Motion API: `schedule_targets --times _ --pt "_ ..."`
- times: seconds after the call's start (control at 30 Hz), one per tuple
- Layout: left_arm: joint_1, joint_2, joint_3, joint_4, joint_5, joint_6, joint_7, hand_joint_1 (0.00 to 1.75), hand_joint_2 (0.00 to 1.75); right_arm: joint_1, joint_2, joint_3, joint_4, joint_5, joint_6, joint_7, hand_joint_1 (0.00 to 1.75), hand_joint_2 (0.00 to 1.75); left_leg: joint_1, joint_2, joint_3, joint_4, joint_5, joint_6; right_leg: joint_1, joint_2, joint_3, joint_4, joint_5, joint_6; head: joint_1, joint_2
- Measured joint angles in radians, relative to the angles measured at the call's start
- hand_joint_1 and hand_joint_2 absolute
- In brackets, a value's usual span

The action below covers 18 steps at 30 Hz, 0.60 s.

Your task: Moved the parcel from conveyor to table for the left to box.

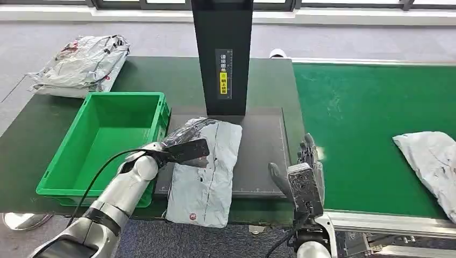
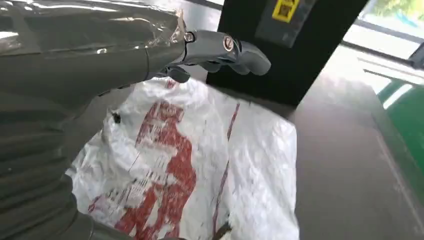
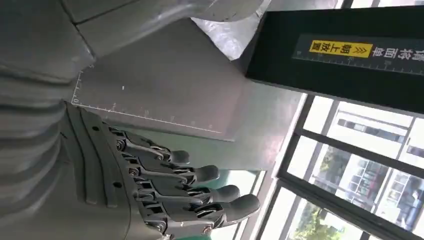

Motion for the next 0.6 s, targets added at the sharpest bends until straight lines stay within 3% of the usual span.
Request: schedule_targets --times 0.6 --pt "0.008 0.018 -0.038 0.000 0.005 0.000 0.000 0.00 1.75 0.000 0.000 0.000 0.010 0.000 0.000 0.000 0.00 1.75 0.000 -0.001 0.000 0.000 0.000 0.000 0.000 -0.001 0.000 0.000 0.000 0.000 0.000 0.000"
